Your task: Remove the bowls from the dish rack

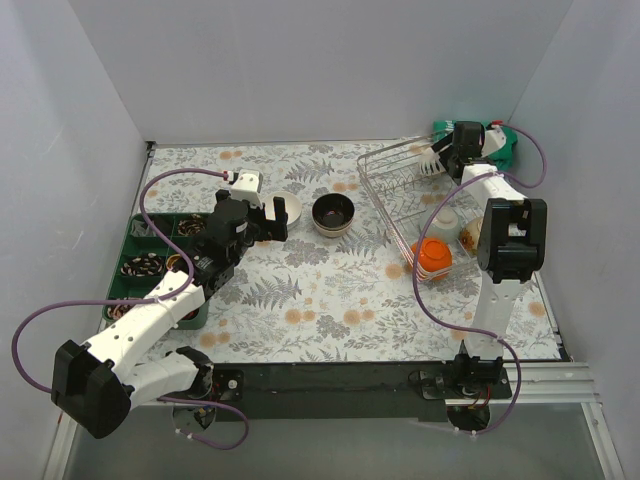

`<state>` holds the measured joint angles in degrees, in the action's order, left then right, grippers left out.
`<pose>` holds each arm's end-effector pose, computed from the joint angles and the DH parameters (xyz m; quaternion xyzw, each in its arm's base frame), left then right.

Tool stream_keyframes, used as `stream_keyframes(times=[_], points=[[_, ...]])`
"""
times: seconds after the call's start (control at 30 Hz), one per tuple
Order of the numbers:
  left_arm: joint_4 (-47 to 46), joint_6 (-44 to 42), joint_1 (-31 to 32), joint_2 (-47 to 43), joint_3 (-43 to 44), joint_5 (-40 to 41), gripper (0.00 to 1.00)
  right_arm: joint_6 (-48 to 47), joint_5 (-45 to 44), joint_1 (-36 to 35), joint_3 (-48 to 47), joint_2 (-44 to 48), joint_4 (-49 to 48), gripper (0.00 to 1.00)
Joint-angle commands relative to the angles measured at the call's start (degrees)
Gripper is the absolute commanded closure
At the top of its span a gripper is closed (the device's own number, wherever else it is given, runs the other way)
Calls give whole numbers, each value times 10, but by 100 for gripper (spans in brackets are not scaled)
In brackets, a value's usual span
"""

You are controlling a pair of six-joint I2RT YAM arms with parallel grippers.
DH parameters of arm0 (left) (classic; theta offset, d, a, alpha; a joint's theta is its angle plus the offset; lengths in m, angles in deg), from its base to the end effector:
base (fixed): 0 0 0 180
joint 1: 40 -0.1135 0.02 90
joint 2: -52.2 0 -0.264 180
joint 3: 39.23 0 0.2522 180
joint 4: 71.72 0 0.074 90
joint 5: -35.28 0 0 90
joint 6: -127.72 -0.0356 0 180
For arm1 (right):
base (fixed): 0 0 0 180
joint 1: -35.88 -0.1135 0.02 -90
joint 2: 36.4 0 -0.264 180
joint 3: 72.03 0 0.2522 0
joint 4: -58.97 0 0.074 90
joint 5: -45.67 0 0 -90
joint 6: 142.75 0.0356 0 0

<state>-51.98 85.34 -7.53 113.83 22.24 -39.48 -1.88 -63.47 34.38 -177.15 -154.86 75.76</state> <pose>0.2148 -0.1256 0.3082 -0.1825 0.7943 -0.2831 0.5056 0.4844 0.0010 0.2334 0.4323 0.7418 0.0878 0.5051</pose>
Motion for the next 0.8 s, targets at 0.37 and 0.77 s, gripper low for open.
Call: stream_keyframes(times=[0.37,0.77], points=[[1,0,1,-12,2,-9,2,-28,-11,4,-60,-33,-21,22],[2,0,0,-11,2,-10,2,-52,11,4,-52,-22,-21,54]])
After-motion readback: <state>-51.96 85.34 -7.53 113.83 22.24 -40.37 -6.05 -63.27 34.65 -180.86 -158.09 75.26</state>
